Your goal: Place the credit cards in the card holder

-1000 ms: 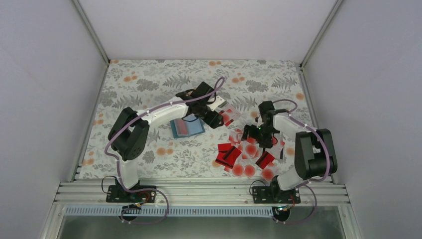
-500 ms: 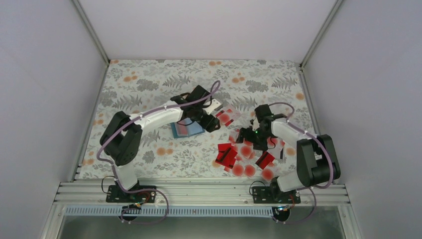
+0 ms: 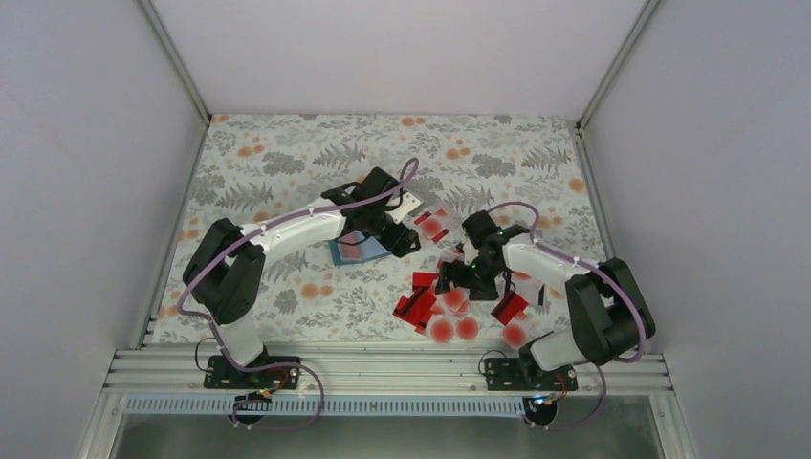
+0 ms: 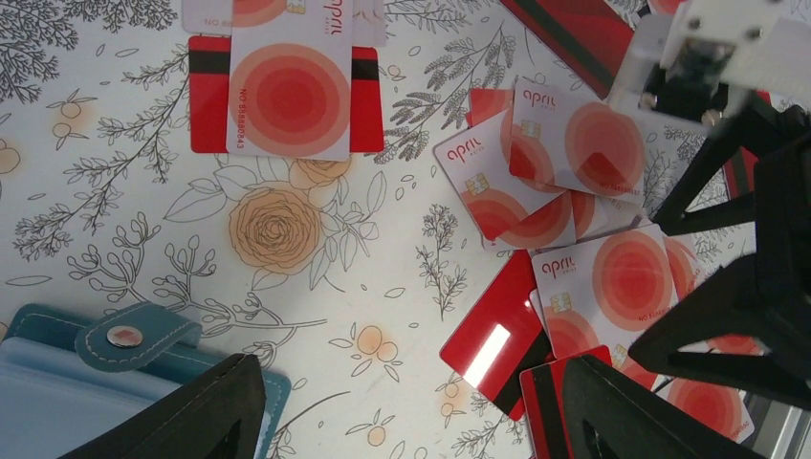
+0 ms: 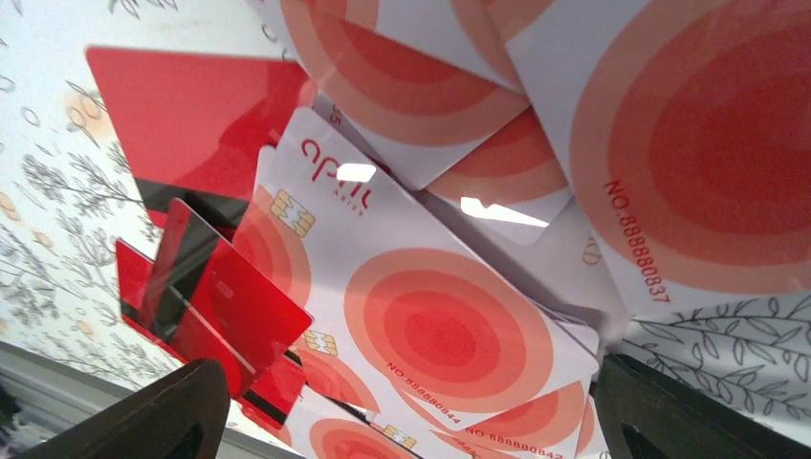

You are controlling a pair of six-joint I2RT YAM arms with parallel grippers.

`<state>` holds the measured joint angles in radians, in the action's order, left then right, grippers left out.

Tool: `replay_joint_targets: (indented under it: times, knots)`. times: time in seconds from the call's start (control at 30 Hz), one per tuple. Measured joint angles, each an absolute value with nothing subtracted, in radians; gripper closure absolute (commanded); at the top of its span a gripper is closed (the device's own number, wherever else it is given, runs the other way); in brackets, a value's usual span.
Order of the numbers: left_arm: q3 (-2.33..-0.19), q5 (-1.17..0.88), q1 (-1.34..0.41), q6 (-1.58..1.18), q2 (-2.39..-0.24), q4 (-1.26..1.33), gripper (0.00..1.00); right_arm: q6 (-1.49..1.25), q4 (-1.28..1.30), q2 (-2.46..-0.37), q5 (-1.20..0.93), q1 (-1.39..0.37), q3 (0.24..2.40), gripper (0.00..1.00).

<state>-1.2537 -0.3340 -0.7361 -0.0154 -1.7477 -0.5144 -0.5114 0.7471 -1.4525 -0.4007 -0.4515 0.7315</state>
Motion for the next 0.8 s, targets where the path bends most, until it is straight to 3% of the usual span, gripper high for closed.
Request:
replay_joint_targets:
  times: [0.53, 0.8]
  knots:
    - [-1.267, -0.289, -0.736, -0.036, -1.747, -0.521, 0.22, -0.459, 0.929, -1.610, -0.160, -0.644, 0.923, 0.01]
    - [-1.267, -0.279, -0.738, -0.045, -1.740, -0.533, 0.24, -0.522, 0.946, -1.556, -0.139, -0.657, 0.946, 0.01]
